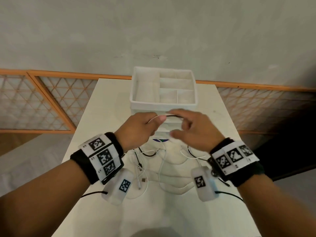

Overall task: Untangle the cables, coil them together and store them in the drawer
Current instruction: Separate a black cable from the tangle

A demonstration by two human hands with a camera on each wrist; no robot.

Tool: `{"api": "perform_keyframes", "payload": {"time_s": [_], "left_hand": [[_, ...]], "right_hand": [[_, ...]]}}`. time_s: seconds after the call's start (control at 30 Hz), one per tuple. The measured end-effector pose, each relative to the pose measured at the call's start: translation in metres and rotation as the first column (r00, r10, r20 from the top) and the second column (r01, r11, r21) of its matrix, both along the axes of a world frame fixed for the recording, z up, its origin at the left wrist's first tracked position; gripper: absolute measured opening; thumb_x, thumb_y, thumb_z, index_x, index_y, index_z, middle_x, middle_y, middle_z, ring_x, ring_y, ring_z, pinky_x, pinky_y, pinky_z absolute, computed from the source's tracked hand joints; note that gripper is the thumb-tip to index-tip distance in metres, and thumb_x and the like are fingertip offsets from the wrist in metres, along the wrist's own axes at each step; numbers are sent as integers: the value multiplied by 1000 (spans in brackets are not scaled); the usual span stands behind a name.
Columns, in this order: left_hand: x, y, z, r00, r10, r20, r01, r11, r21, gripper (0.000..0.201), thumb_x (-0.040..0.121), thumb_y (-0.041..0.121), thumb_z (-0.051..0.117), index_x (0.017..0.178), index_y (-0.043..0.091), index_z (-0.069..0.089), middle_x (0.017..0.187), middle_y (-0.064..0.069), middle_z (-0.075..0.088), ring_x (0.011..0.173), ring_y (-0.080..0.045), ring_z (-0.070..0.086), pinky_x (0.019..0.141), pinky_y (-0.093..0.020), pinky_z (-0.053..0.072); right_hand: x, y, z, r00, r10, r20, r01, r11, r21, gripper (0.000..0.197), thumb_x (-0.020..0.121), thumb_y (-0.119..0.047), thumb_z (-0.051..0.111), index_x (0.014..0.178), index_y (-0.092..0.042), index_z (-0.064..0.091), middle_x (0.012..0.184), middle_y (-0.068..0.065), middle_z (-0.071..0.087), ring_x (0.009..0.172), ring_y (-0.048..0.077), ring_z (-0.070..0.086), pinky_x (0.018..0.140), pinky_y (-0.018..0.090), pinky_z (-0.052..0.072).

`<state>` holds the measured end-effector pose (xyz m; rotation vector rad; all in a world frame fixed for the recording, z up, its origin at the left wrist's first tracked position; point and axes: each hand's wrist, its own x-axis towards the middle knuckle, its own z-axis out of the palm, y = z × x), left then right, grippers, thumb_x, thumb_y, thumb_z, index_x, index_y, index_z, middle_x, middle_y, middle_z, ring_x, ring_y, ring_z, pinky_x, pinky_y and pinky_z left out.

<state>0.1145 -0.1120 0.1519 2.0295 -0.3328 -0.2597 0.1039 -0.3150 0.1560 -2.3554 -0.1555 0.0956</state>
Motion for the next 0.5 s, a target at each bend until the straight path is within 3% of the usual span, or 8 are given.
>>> {"api": "perform_keyframes", "payload": {"time_s": [0.07,0.17,0.23,0.27,0.3,0.37,0.43,0.5], "left_hand": [[-4,-6,11,995,-78,55,79,997,-23,47,100,40,49,61,17,41,49,13,37,43,-6,32,48,-18,30],[-8,5,22,997,-79,27,82,985,-150,44,100,39,48,63,16,41,52,13,35,43,-6,29,43,-14,28],[-9,19,17,995,-96,33,96,995,-19,45,98,45,46,65,14,42,54,9,40,43,-5,33,43,-12,29],[-10,25,10,991,-133,3,132,986,106,47,97,50,44,66,14,43,56,5,43,44,-6,37,44,-12,31],[-13,30,-1,985,-163,-56,172,960,220,49,97,52,43,67,13,45,57,3,47,45,-8,42,44,-13,33],[-21,34,-27,964,-170,-206,234,909,345,48,100,49,40,74,10,48,60,1,54,44,-10,51,44,-13,36],[-26,33,-53,946,-119,-300,224,912,345,45,102,46,39,85,6,48,67,-5,56,41,-15,51,45,-18,39],[-26,29,-71,961,-14,-277,103,946,308,41,103,43,40,80,10,44,66,-9,51,48,-21,45,52,-28,40]], "right_hand": [[0,6,-16,998,29,-62,-39,985,-166,6,83,-35,69,86,-30,68,63,-12,57,63,7,55,57,20,39],[16,-38,-39,944,-157,-290,50,937,-347,20,87,-37,68,81,-18,69,77,0,70,67,17,62,54,23,41],[30,-77,-48,896,-329,-298,219,912,-348,17,88,-28,68,79,-14,67,78,8,75,57,21,66,53,27,51],[36,-91,-49,895,-395,-205,321,892,-317,11,87,-21,66,79,-13,68,82,10,76,62,24,70,59,32,56],[42,-100,-47,899,-431,-78,400,881,-253,7,86,-13,63,83,-14,69,88,10,76,71,27,71,68,38,59],[49,-103,-43,871,-470,142,478,878,-21,21,85,-4,58,94,-21,68,95,2,75,82,23,71,81,41,58],[47,-93,-41,872,-459,170,438,887,145,34,86,-13,66,114,-34,63,105,-8,72,79,17,70,85,34,56],[39,-84,-56,910,-412,50,407,909,92,66,87,-19,71,141,-42,41,126,-17,59,85,15,69,91,27,49]]}}
